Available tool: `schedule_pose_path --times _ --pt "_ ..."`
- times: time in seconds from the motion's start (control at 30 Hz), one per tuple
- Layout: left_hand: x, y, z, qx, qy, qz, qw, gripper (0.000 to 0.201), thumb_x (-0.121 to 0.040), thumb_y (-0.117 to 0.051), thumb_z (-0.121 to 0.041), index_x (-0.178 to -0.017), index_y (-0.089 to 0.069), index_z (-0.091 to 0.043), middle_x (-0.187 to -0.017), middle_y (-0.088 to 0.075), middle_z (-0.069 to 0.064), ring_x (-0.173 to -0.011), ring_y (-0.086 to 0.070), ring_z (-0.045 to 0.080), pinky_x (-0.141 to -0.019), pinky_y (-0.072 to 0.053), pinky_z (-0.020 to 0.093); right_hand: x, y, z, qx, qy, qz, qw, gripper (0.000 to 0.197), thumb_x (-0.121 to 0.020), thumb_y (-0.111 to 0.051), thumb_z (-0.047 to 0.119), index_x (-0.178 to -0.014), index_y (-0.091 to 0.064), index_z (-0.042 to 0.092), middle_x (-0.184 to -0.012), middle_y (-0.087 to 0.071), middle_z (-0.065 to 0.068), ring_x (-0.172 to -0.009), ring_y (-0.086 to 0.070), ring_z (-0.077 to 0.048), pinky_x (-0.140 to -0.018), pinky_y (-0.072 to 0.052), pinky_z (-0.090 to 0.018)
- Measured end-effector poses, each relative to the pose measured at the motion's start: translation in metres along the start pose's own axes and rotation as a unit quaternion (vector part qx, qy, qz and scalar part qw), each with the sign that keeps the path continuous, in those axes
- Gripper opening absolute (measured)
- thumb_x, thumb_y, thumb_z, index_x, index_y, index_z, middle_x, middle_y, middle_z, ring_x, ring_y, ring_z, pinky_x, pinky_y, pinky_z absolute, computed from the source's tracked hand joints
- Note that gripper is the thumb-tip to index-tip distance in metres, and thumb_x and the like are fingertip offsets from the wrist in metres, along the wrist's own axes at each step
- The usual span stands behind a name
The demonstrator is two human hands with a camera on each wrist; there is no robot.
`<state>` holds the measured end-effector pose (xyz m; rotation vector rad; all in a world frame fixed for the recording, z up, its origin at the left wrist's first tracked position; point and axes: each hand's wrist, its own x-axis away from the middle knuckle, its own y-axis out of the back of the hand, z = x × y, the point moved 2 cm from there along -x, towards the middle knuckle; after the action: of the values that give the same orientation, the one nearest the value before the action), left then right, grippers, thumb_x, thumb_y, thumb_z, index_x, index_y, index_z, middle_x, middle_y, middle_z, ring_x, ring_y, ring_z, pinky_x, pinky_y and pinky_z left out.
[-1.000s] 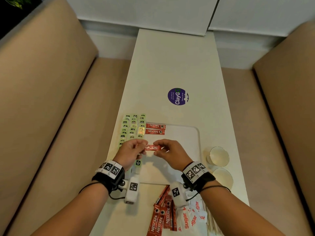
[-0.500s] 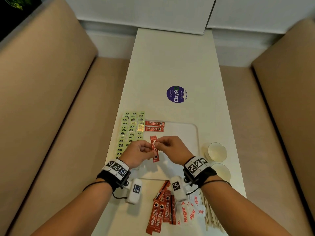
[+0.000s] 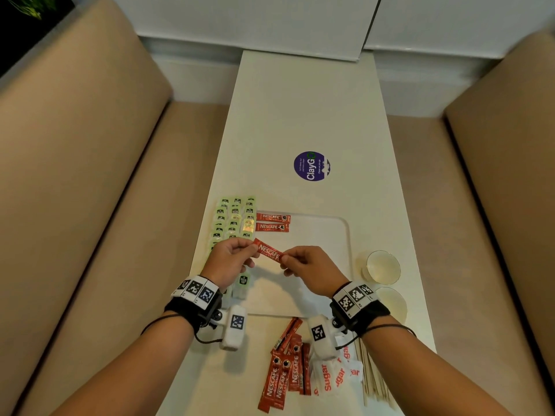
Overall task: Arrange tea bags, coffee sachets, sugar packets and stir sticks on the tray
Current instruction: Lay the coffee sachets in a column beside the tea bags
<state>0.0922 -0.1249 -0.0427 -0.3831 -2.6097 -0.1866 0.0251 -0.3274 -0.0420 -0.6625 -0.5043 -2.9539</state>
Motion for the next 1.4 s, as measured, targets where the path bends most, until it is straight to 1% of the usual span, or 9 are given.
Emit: schedule_pose_path --times 0.13,0.33,0.47,0.63,0.77,0.83,1.07,1.27,1.4 --pt "-0.001 0.000 0.003 -0.007 0.009 0.003 1.000 0.004 -0.094 -0.066 -0.007 -0.093 -0.069 -0.005 -0.080 -0.074 0.008 -0.060 -0.060 0.015 -0.053 -0.044 0.022 -0.003 0.006 -0.002 -0.072 -0.014 -0.068 0.995 0.008 -0.096 -0.069 0.017 -0.092 -0.076 0.016 -0.083 -0.076 -0.007 -0.071 -0.071 -0.011 -0.070 -0.056 -0.025" --pt "-0.012 0.001 0.005 -0.100 0.013 0.004 0.995 0.006 -0.092 -0.070 -0.016 -0.090 -0.072 -0.011 -0.082 -0.074 0.005 -0.063 -0.062 0.016 -0.060 -0.047 0.028 -0.022 0.013 -0.007 -0.109 -0.053 -0.129 0.984 0.011 -0.094 -0.071 0.018 -0.091 -0.077 0.010 -0.080 -0.075 -0.004 -0.068 -0.068 -0.009 -0.068 -0.057 -0.025" --pt "-0.025 0.003 -0.005 -0.181 0.010 -0.008 0.983 0.008 -0.091 -0.069 -0.016 -0.087 -0.074 -0.012 -0.080 -0.073 0.001 -0.058 -0.061 0.011 -0.053 -0.048 0.023 -0.041 0.013 -0.013 -0.081 -0.070 -0.136 0.985 0.015 -0.098 -0.064 0.017 -0.093 -0.076 0.010 -0.082 -0.073 -0.003 -0.069 -0.066 -0.009 -0.066 -0.057 -0.025" --pt "-0.041 0.006 -0.009 -0.263 -0.022 -0.003 0.965 0.005 -0.092 -0.068 -0.019 -0.089 -0.070 -0.022 -0.081 -0.068 -0.003 -0.076 -0.064 0.015 -0.067 -0.048 0.022 -0.063 0.014 -0.022 -0.080 -0.116 -0.178 0.974 0.012 -0.099 -0.062 0.014 -0.095 -0.071 0.007 -0.081 -0.072 -0.007 -0.063 -0.065 -0.014 -0.053 -0.053 -0.024" --pt "-0.044 -0.001 -0.009 -0.421 -0.074 0.084 0.900 0.027 -0.093 -0.065 -0.032 -0.118 -0.067 -0.021 -0.108 -0.066 -0.006 -0.097 -0.063 0.013 -0.090 -0.053 0.031 -0.080 0.002 -0.031 -0.031 -0.147 -0.169 0.974 0.021 -0.095 -0.067 0.019 -0.075 -0.072 0.015 -0.064 -0.072 -0.007 -0.057 -0.066 -0.020 -0.069 -0.061 -0.037" --pt "-0.045 -0.008 -0.008 -0.497 -0.116 0.117 0.852 0.039 -0.094 -0.062 -0.038 -0.129 -0.061 -0.021 -0.123 -0.060 -0.002 -0.112 -0.058 0.018 -0.100 -0.047 0.036 -0.085 -0.004 -0.033 -0.003 -0.153 -0.180 0.972 0.021 -0.092 -0.069 0.022 -0.071 -0.073 0.018 -0.060 -0.071 -0.003 -0.055 -0.066 -0.016 -0.065 -0.059 -0.031" --pt "-0.049 -0.028 0.000 -0.696 -0.154 0.139 0.688 0.060 -0.093 -0.053 -0.049 -0.144 -0.042 -0.018 -0.159 -0.024 0.008 -0.147 -0.016 0.032 -0.119 -0.018 0.053 -0.094 -0.003 -0.028 0.102 -0.143 -0.186 0.967 0.018 -0.092 -0.068 0.037 -0.093 -0.072 0.020 -0.087 -0.068 0.008 -0.082 -0.065 -0.015 -0.074 -0.051 -0.027" --pt "-0.060 -0.030 0.003 -0.725 -0.112 0.138 0.666 0.084 -0.094 -0.050 -0.056 -0.155 -0.019 -0.008 -0.165 -0.006 0.011 -0.152 0.004 0.038 -0.120 -0.004 0.064 -0.099 -0.004 -0.018 0.222 -0.040 -0.153 0.962 0.028 -0.101 -0.054 0.033 -0.125 -0.067 0.028 -0.098 -0.069 0.000 -0.090 -0.065 -0.020 -0.080 -0.052 -0.033" --pt "-0.066 -0.030 0.005 -0.730 -0.097 0.145 0.661 0.091 -0.094 -0.045 -0.061 -0.158 -0.010 -0.006 -0.166 -0.003 0.011 -0.152 0.008 0.038 -0.119 0.000 0.065 -0.105 -0.007 -0.024 0.285 -0.027 -0.119 0.951 0.032 -0.104 -0.047 0.033 -0.131 -0.065 0.035 -0.096 -0.054 0.005 -0.095 -0.060 -0.020 -0.076 -0.042 -0.029"
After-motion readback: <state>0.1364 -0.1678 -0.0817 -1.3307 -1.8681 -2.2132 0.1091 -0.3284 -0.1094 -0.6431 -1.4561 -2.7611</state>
